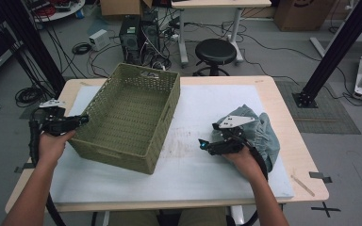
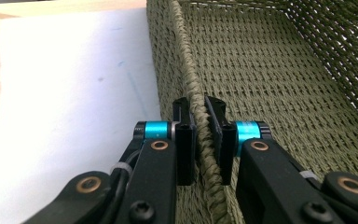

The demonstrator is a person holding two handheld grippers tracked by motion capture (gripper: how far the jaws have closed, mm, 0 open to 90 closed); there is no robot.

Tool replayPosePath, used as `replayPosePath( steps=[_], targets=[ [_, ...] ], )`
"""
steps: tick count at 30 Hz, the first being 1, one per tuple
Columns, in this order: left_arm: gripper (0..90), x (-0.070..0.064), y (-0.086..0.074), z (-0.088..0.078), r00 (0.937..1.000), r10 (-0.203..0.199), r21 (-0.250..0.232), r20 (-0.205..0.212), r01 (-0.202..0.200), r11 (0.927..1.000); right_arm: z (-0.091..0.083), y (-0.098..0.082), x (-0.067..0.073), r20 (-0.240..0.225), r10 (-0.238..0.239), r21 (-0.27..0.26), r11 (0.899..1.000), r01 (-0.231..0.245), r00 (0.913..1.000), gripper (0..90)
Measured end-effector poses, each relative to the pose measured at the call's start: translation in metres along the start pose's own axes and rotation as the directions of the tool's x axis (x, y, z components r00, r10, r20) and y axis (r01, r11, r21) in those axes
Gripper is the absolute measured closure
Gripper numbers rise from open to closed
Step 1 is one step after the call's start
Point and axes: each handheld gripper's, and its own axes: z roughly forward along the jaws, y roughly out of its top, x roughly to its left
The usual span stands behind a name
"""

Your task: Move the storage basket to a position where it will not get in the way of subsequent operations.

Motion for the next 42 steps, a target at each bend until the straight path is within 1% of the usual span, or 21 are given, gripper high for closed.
replayPosePath(
  steps=[5,8,10,14,17,20,21,23,25,27,28,29,30,31,33,35,37,39,42],
  targets=[
    [82.7,0.010,-0.009,-0.015,0.9995,-0.016,-0.010,-0.026,0.016,0.9998,0.003,0.001,0.001,-0.005,-0.005,0.002,1.000,0.005,1.0000,16.2],
    [82.7,0.013,-0.014,-0.023,0.9988,-0.025,-0.019,-0.042,0.025,0.9995,0.004,0.002,0.001,-0.008,-0.005,0.004,1.000,0.005,1.0000,16.2],
    [82.7,0.016,-0.018,-0.028,0.9978,-0.043,-0.028,-0.050,0.042,0.9987,0.005,0.002,0.001,-0.009,-0.007,0.005,1.000,0.007,0.9999,16.2],
    [82.7,0.016,-0.024,-0.037,0.9956,-0.048,-0.030,-0.080,0.046,0.9985,0.007,0.002,0.000,-0.011,-0.002,0.005,1.000,0.002,0.9999,16.2],
    [82.7,0.016,-0.028,-0.043,0.9933,-0.062,-0.036,-0.098,0.058,0.9976,0.009,0.003,0.001,-0.015,-0.007,0.004,1.000,0.007,0.9999,16.2],
    [82.8,0.013,-0.032,-0.049,0.9886,-0.067,-0.037,-0.135,0.062,0.9974,0.010,0.003,0.001,-0.016,-0.005,0.007,1.000,0.005,0.9999,16.2],
    [82.8,0.011,-0.034,-0.052,0.9866,-0.075,-0.041,-0.145,0.069,0.9968,0.011,0.003,0.001,-0.017,-0.004,0.008,1.000,0.004,0.9998,16.1],
    [82.9,0.009,-0.037,-0.054,0.9846,-0.090,-0.044,-0.150,0.084,0.9955,0.012,0.004,0.002,-0.019,-0.008,0.007,1.000,0.008,0.9998,16.2],
    [82.8,0.008,-0.038,-0.055,0.9839,-0.093,-0.045,-0.153,0.087,0.9952,0.013,0.004,0.003,-0.022,-0.009,0.007,1.000,0.009,0.9997,16.1],
    [82.5,0.008,-0.038,-0.055,0.9858,-0.083,-0.043,-0.146,0.078,0.9960,0.014,0.005,0.004,-0.024,-0.010,0.008,1.000,0.011,0.9997,16.1],
    [81.8,0.010,-0.038,-0.055,0.9884,-0.078,-0.042,-0.130,0.074,0.9964,0.015,0.005,0.004,-0.024,-0.013,0.007,1.000,0.013,0.9996,16.2],
    [79.5,0.012,-0.037,-0.055,0.9904,-0.075,-0.044,-0.116,0.071,0.9965,0.015,0.005,0.004,-0.025,-0.013,0.010,1.000,0.014,0.9996,16.1],
    [72.7,0.015,-0.036,-0.055,0.9930,-0.071,-0.052,-0.094,0.067,0.9964,0.015,0.005,0.004,-0.024,-0.011,0.010,1.000,0.012,0.9996,16.2],
    [67.4,0.017,-0.034,-0.055,0.9946,-0.061,-0.057,-0.084,0.056,0.9968,0.016,0.005,0.004,-0.022,-0.013,0.013,1.000,0.013,0.9997,16.2],
    [55.8,0.020,-0.028,-0.052,0.9967,-0.042,-0.049,-0.070,0.039,0.9981,0.017,0.005,0.004,-0.023,-0.011,0.013,1.000,0.011,0.9997,16.2],
    [47.5,0.022,-0.021,-0.047,0.9976,-0.025,-0.031,-0.064,0.023,0.9992,0.017,0.005,0.005,-0.023,-0.010,0.011,1.000,0.011,0.9997,16.2],
    [41.9,0.023,-0.015,-0.040,0.9980,-0.013,-0.014,-0.061,0.012,0.9998,0.017,0.005,0.005,-0.024,-0.016,0.010,1.000,0.016,0.9996,16.2],
    [37.3,0.023,-0.009,-0.032,0.9986,-0.001,0.013,-0.054,0.002,0.9999,0.017,0.005,0.006,-0.025,-0.014,0.010,1.000,0.014,0.9996,16.2],
    [34.1,0.024,-0.004,-0.024,0.9984,0.012,0.043,-0.055,-0.010,0.9990,0.015,0.005,0.006,-0.026,-0.006,0.003,1.000,0.006,0.9996,16.2]
  ],
)
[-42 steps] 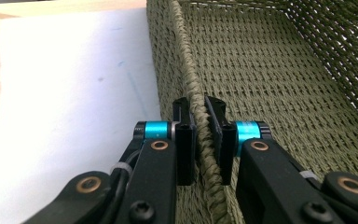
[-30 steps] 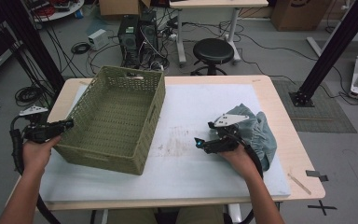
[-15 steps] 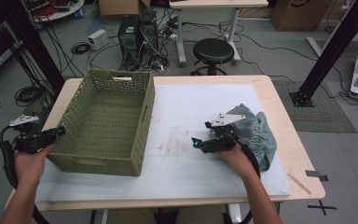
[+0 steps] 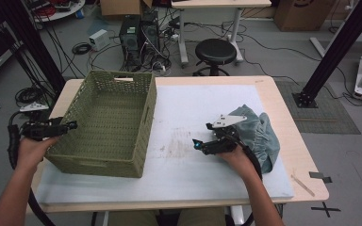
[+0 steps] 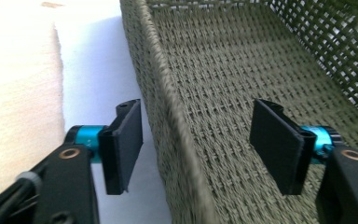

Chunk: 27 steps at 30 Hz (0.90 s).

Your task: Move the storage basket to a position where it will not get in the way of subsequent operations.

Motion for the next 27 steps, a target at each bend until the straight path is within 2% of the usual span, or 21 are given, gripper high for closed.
replayPosePath(
  steps=[5,9,18,21,23,27],
  targets=[
    [34.1,0.005,0.003,0.008,1.0000,0.003,0.054,0.004,-0.004,0.9986,-0.003,0.000,-0.002,0.000,0.010,-0.009,1.000,-0.010,1.0000,16.1],
    [35.7,0.006,0.000,0.015,0.9997,0.022,0.111,0.006,-0.022,0.9936,-0.002,0.000,-0.001,0.000,0.007,-0.007,1.000,-0.007,1.0000,16.2],
    [59.1,0.006,0.000,0.025,0.9981,0.061,0.156,0.001,-0.061,0.9858,-0.001,-0.001,0.000,0.001,0.007,-0.001,1.000,-0.007,1.0000,16.1],
    [66.5,0.006,0.000,0.027,0.9988,0.046,0.153,-0.017,-0.043,0.9873,-0.001,-0.001,-0.001,0.000,0.008,0.000,1.000,-0.008,1.0000,16.1],
    [69.8,0.006,0.000,0.027,0.9987,0.048,0.164,-0.021,-0.044,0.9855,-0.001,-0.001,-0.001,0.001,0.010,0.002,1.000,-0.010,0.9999,16.2],
    [80.3,0.002,0.002,0.026,0.9969,0.042,0.165,-0.067,-0.030,0.9859,-0.001,-0.001,-0.001,0.001,0.010,0.002,1.000,-0.010,1.0000,16.2]
  ],
)
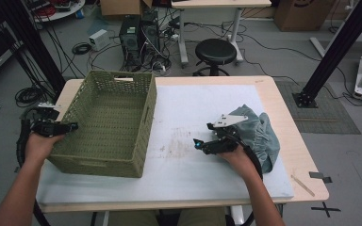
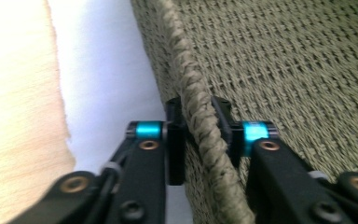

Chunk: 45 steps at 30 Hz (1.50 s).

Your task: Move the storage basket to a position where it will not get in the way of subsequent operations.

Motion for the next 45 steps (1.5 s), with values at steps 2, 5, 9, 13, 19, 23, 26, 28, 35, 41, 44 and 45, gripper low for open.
replayPosePath(
  steps=[2,5,9,13,19,23,26,28,35,41,44,45],
  targets=[
    [82.5,0.000,0.001,-0.001,0.9998,-0.014,-0.001,-0.015,0.014,0.9999,0.000,0.000,0.000,0.000,0.000,0.002,1.000,0.000,1.0000,16.2],
    [83.5,0.000,0.000,-0.002,0.9989,-0.043,-0.013,-0.020,0.043,0.9990,0.000,0.000,0.000,0.001,0.002,0.001,1.000,-0.002,1.0000,16.2],
    [83.7,0.001,-0.001,-0.003,0.9966,-0.077,-0.026,-0.029,0.076,0.9967,-0.001,0.000,-0.002,0.000,0.006,-0.001,1.000,-0.006,1.0000,16.2],
    [83.8,0.006,-0.004,-0.007,0.9939,-0.103,-0.032,-0.039,0.102,0.9943,-0.002,0.000,-0.002,0.001,0.009,-0.002,1.000,-0.009,1.0000,16.2],
    [83.7,0.019,-0.015,-0.016,0.9859,-0.156,-0.047,-0.060,0.154,0.9870,-0.001,0.000,-0.003,-0.003,0.007,-0.004,1.000,-0.007,1.0000,16.2],
    [83.6,0.028,-0.021,-0.022,0.9815,-0.179,-0.054,-0.069,0.175,0.9830,-0.001,0.000,-0.003,-0.004,0.007,-0.001,1.000,-0.007,1.0000,16.2],
    [83.6,0.034,-0.025,-0.026,0.9791,-0.189,-0.057,-0.075,0.185,0.9811,0.000,0.002,-0.002,-0.005,0.007,0.003,1.000,-0.007,1.0000,16.2],
    [83.5,0.038,-0.027,-0.029,0.9776,-0.196,-0.060,-0.078,0.191,0.9797,0.001,0.003,-0.001,-0.005,0.005,-0.001,1.000,-0.005,1.0000,16.2],
    [83.5,0.049,-0.035,-0.036,0.9739,-0.210,-0.066,-0.086,0.205,0.9765,0.001,0.007,0.000,-0.008,-0.005,0.003,1.000,0.005,1.0000,16.2],
    [83.5,0.062,-0.040,-0.042,0.9724,-0.218,-0.067,-0.085,0.212,0.9749,0.001,0.007,0.001,-0.005,-0.007,0.006,1.000,0.007,1.0000,16.2],
    [83.4,0.070,-0.042,-0.045,0.9739,-0.212,-0.065,-0.082,0.207,0.9763,0.001,0.006,0.001,-0.006,-0.005,0.006,1.000,0.005,1.0000,16.2],
    [83.4,0.072,-0.043,-0.046,0.9737,-0.212,-0.066,-0.082,0.207,0.9760,0.002,0.006,0.001,-0.006,-0.006,0.007,1.000,0.006,1.0000,16.2]
  ],
)
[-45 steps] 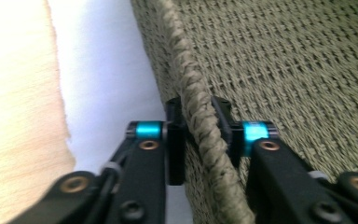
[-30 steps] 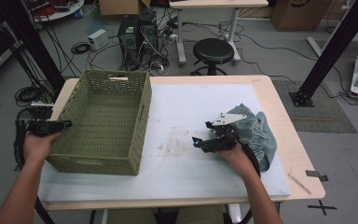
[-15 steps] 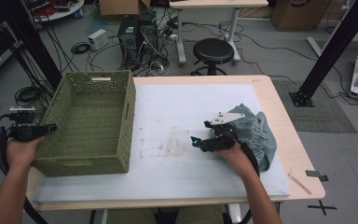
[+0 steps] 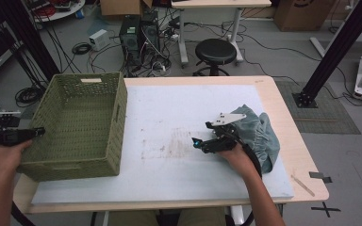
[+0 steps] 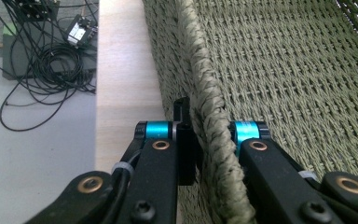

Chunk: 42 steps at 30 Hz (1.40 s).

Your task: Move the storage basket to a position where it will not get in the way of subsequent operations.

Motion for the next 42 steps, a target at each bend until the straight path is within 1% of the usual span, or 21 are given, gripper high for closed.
replayPosePath(
  steps=[5,11,18,24,26,31,35,42],
  targets=[
    [83.4,0.013,0.002,-0.003,0.9998,0.021,0.005,0.007,-0.021,0.9998,0.001,0.000,0.000,0.001,0.000,0.003,1.000,0.000,1.0000,16.2],
    [83.2,0.023,0.005,-0.002,0.9995,0.026,0.001,0.019,-0.026,0.9997,0.001,-0.001,0.001,0.002,0.000,0.005,1.000,0.000,1.0000,16.2],
    [83.3,0.026,0.005,0.001,0.9994,0.027,-0.002,0.021,-0.027,0.9996,0.000,-0.001,0.000,0.004,0.002,0.008,1.000,-0.002,1.0000,16.3],
    [83.3,0.027,0.007,0.002,0.9992,0.035,-0.005,0.019,-0.035,0.9994,0.001,-0.001,0.001,0.004,0.002,0.012,1.000,-0.002,1.0000,16.3],
    [83.3,0.026,0.009,0.002,0.9994,0.033,-0.007,0.007,-0.033,0.9994,0.002,-0.001,0.001,0.003,-0.002,0.012,1.000,0.002,1.0000,16.3],
    [83.3,0.025,0.011,0.006,0.9997,0.025,-0.015,-0.006,-0.025,0.9996,0.001,0.000,0.001,0.005,0.000,0.012,1.000,0.000,1.0000,16.3],
    [83.3,0.028,0.013,0.006,0.9996,0.027,-0.011,0.003,-0.027,0.9996,0.000,-0.001,0.001,0.008,0.000,0.012,1.000,0.000,1.0000,16.3],
    [83.3,0.030,0.013,0.009,0.9996,0.027,-0.013,0.003,-0.027,0.9996,-0.001,-0.003,0.001,0.011,0.003,0.016,1.000,-0.004,0.9999,16.3]
  ],
)
